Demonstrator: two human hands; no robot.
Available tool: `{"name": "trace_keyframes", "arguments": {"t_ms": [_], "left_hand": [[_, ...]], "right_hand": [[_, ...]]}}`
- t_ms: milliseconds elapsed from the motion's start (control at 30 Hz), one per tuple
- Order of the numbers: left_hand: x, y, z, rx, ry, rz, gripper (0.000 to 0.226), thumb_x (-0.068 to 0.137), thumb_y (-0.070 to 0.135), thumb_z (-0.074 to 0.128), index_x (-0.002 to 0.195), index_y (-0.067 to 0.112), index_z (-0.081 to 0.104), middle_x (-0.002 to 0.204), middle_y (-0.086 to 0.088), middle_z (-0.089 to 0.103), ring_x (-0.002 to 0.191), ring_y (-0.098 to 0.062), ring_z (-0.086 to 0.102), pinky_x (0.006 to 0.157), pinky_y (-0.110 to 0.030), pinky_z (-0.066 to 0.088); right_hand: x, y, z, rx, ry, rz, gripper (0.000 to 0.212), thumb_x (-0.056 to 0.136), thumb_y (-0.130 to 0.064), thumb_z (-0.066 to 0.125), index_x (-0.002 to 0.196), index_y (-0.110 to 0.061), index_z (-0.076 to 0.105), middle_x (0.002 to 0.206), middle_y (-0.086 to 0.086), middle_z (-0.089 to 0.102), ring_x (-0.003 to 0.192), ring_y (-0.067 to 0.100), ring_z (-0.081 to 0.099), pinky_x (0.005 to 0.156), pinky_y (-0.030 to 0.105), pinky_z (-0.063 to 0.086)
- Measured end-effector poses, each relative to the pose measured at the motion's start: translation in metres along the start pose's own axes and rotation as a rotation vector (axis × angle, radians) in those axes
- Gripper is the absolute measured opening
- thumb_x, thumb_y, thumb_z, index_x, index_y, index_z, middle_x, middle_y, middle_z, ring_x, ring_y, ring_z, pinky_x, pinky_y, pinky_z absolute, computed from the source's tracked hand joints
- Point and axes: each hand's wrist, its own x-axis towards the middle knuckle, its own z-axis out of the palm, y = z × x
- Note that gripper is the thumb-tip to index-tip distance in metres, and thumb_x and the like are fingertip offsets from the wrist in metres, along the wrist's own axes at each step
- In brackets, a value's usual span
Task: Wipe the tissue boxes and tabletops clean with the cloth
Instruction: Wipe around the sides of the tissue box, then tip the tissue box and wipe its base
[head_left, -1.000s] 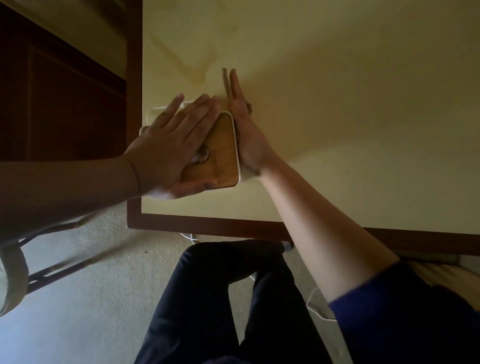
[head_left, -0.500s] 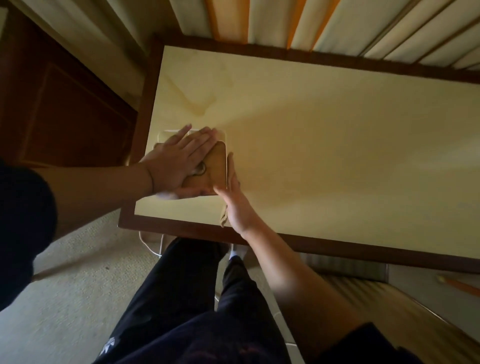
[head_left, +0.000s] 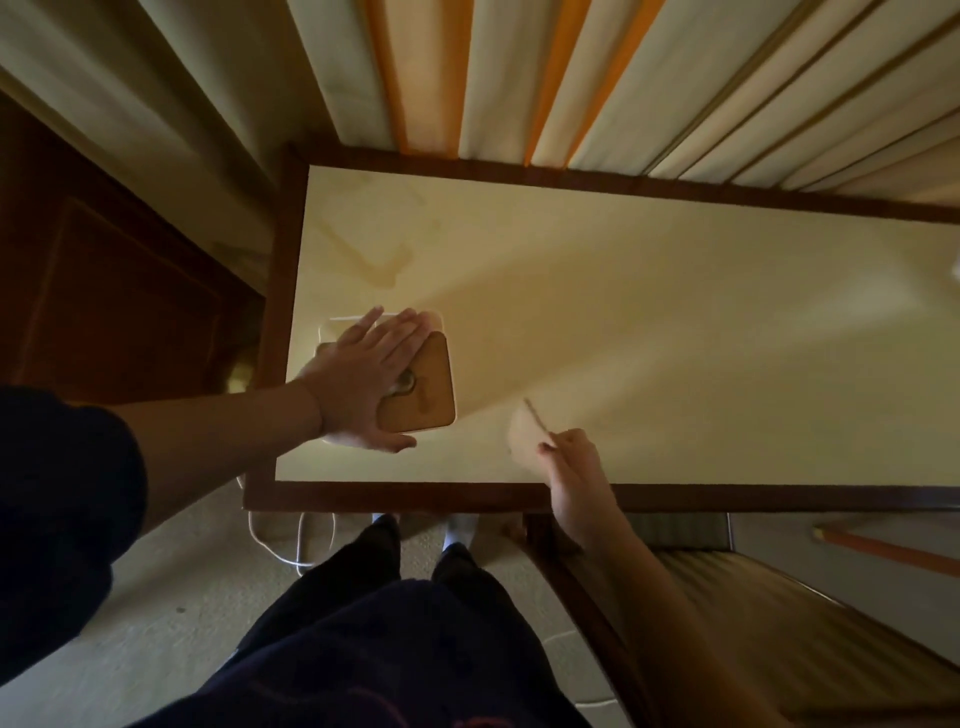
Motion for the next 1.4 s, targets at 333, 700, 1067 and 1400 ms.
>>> {"name": "trace_keyframes", "arguments": {"t_ms": [333,700,1067,1400], "left_hand": [[0.017,-0.019,-0.016,0.148,-0.278,0.314,0.148,0.064,0.085,0.071,0.161,0.027,-0.024,0.164,0.003,-0.036,0.153,-0.024,-0.032,0.116,-0.062,-0.027],[-0.019,-0.020,-0.024,-0.129,-0.250,0.187,0.120,0.082,0.071,0.066,0.161,0.041,-0.020,0.166,0.004,-0.034,0.153,-0.024,-0.032,0.121,-0.063,-0.019],[0.004,0.056,0.009,-0.404,0.129,-0.663,0.123,0.081,0.088,0.031,0.163,0.007,-0.011,0.172,-0.010,-0.016,0.158,-0.031,-0.021,0.120,-0.069,-0.012],[-0.026,0.018,0.017,-0.565,0.272,-0.456,0.119,0.083,0.089,0.037,0.165,0.014,-0.008,0.174,-0.002,-0.009,0.159,-0.021,-0.018,0.125,-0.060,-0.009]], "right_hand": [[-0.013,0.005,0.027,-0.472,0.456,-0.157,0.032,0.101,-0.016,0.059,0.131,-0.013,0.069,0.127,0.008,0.062,0.117,0.029,0.054,0.100,0.048,0.047],[-0.009,-0.044,0.062,-0.288,0.133,-0.192,0.035,0.103,-0.033,0.061,0.136,-0.019,0.067,0.124,-0.005,0.069,0.114,0.011,0.060,0.102,0.033,0.051],[0.020,-0.075,0.088,-0.520,0.221,-0.300,0.059,0.097,-0.024,0.070,0.153,-0.028,0.053,0.153,0.006,0.049,0.140,0.030,0.043,0.103,0.049,0.055],[-0.013,-0.094,0.095,-0.579,0.366,-0.442,0.062,0.095,-0.027,0.058,0.155,-0.014,0.049,0.159,0.005,0.051,0.147,0.029,0.046,0.115,0.060,0.044]]}}
